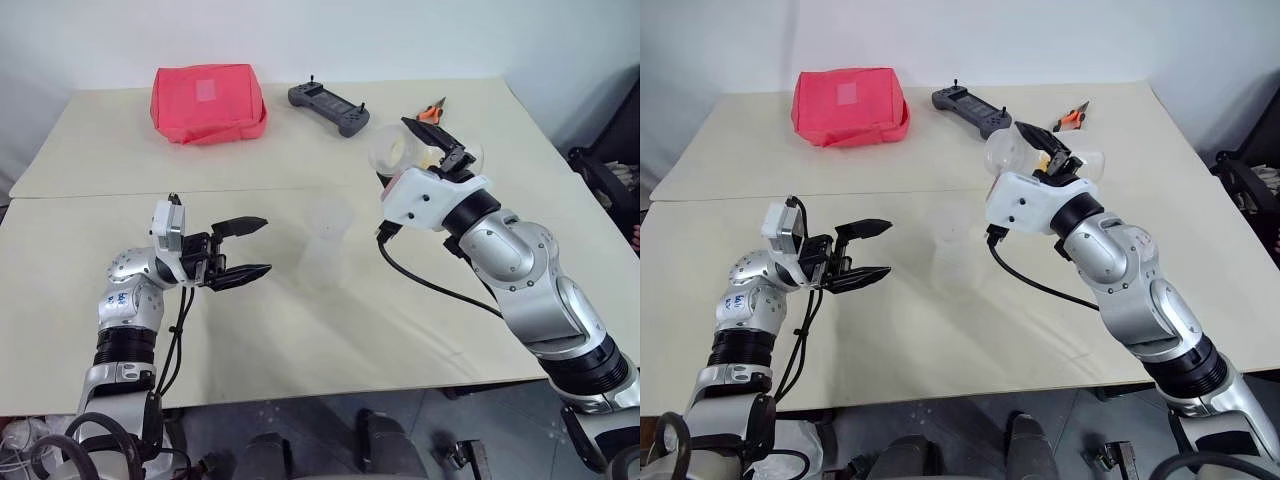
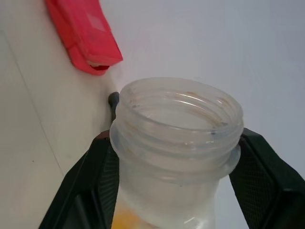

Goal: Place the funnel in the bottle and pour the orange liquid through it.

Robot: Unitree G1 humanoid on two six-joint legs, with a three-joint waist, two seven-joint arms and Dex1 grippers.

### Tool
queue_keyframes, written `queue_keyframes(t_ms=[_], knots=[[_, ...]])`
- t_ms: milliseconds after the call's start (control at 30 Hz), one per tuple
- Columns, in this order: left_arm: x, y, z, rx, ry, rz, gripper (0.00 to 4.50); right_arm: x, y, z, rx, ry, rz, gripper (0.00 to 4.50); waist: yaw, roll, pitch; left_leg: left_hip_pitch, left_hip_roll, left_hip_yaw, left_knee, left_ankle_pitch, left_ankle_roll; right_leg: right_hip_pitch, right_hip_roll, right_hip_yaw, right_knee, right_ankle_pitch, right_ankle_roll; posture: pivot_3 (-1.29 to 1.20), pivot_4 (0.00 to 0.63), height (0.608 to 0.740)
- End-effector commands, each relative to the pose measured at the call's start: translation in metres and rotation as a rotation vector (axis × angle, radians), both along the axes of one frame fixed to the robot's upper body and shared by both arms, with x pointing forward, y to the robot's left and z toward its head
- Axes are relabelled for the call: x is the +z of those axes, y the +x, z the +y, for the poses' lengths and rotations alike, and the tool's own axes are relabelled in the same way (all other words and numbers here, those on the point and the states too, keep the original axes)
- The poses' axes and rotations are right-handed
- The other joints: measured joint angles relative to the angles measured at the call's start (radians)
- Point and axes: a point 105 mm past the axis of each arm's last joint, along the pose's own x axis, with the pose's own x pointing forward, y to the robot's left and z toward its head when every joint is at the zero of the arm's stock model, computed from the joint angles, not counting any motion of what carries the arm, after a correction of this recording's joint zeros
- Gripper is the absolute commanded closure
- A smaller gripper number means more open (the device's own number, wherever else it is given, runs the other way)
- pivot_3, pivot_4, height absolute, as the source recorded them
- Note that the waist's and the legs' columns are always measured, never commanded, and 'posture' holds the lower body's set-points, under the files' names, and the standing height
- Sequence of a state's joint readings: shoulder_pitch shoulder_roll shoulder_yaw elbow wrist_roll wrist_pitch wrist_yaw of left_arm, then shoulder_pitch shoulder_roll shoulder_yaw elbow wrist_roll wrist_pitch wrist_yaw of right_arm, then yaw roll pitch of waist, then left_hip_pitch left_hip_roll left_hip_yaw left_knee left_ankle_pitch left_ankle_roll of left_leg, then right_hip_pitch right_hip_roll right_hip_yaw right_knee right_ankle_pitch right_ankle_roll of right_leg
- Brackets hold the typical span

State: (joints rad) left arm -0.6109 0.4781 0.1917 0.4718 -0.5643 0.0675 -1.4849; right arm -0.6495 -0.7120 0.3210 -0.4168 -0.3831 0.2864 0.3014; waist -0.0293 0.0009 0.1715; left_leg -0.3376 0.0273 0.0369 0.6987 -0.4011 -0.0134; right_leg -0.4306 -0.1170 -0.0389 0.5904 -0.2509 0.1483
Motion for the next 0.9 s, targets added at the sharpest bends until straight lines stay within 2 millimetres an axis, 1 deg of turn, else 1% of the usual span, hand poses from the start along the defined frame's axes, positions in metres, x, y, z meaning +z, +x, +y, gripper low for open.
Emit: queue_keyframes(t_ms=[33, 233, 433, 900], knots=[[0.012, -0.003, 0.0, 0.0, -0.031, -0.052, 0.0, 0.013, -0.007, 0.009, 0.03, -0.085, -0.12, 1.72, -0.002, 0.0, 0.0, 0.0, 0.0, 0.0, 0.0, 0.0, 0.0, 0.0, 0.0, 0.0, 0.0, 0.0, 0.0, 0.0, 0.15, 0.74], [0.013, -0.004, 0.001, -0.001, -0.033, -0.05, 0.0, 0.014, -0.007, 0.021, 0.068, -0.195, -0.203, 1.72, -0.003, 0.0, 0.0, 0.0, 0.0, 0.0, 0.0, 0.0, 0.0, 0.0, 0.0, 0.0, 0.0, 0.0, 0.0, 0.0, 0.15, 0.74], [0.013, -0.005, 0.006, 0.007, -0.027, -0.042, 0.0, 0.011, -0.007, 0.031, 0.107, -0.226, -0.226, 1.72, -0.003, 0.0, 0.0, 0.0, 0.0, 0.0, 0.0, 0.0, 0.0, 0.0, 0.0, -0.001, 0.0, 0.0, 0.0, 0.0, 0.15, 0.74], [0.012, -0.013, 0.022, 0.03, -0.014, -0.024, 0.0, 0.01, -0.003, 0.035, 0.125, -0.303, -0.268, 1.72, -0.007, 0.0, 0.0, 0.0, 0.001, 0.0, 0.0, 0.0, 0.0, 0.0, 0.0, -0.001, 0.0, 0.0, 0.0, 0.0, 0.15, 0.74]])
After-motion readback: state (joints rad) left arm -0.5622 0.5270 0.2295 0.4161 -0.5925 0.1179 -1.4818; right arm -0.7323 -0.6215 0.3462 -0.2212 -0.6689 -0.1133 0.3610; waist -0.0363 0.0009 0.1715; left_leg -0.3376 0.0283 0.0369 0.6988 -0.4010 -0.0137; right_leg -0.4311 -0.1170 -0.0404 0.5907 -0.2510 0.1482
